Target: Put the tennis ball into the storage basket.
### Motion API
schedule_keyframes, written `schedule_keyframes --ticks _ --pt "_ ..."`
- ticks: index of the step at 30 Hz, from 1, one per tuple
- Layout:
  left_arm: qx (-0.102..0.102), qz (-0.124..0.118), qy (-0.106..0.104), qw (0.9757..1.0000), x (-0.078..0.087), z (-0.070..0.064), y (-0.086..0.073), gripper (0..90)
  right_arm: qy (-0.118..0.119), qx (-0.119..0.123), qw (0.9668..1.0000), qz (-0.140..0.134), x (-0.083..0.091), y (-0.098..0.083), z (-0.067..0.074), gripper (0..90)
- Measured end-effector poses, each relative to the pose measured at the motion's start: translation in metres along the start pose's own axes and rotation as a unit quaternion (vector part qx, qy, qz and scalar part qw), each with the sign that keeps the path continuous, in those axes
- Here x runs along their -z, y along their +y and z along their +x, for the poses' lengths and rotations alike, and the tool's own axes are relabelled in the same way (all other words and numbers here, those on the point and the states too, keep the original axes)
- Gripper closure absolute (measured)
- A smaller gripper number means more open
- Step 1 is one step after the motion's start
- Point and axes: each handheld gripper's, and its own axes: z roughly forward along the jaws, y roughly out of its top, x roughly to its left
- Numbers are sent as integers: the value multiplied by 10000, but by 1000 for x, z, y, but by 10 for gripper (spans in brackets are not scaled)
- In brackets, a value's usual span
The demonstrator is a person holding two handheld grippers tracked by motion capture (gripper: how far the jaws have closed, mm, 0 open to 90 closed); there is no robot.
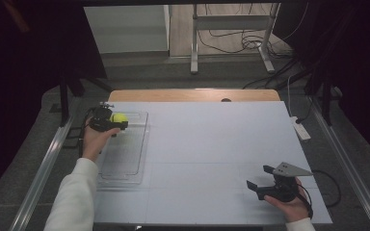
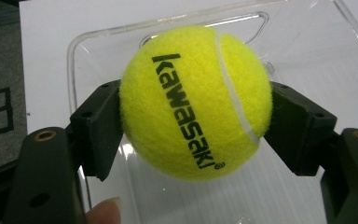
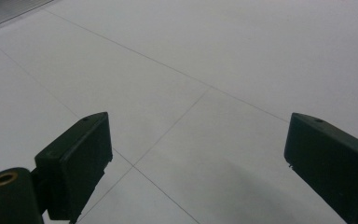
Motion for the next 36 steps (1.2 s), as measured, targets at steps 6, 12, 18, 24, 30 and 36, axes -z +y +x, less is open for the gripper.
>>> schedule_keyframes --ticks 6,12,18,24,30,36 --pt "-28 123 -11 9999 -5 0 -2 261 -2 9 10000 20 0 0 0 78" --pt "-43 186 7 9998 -8 -1 -4 261 9 10 10000 21 -1 0 0 78" --pt "-43 283 20 9996 -14 -4 -6 260 20 20 10000 37 -1 0 0 78" --pt "-39 373 57 9993 -18 -5 -7 260 27 13 10000 32 -1 0 0 77" --pt "-45 433 61 9990 -20 -5 -7 259 21 19 10000 37 -1 0 0 78" --pt "-66 493 99 9987 -21 -8 -7 256 20 17 10000 36 -1 0 0 77"
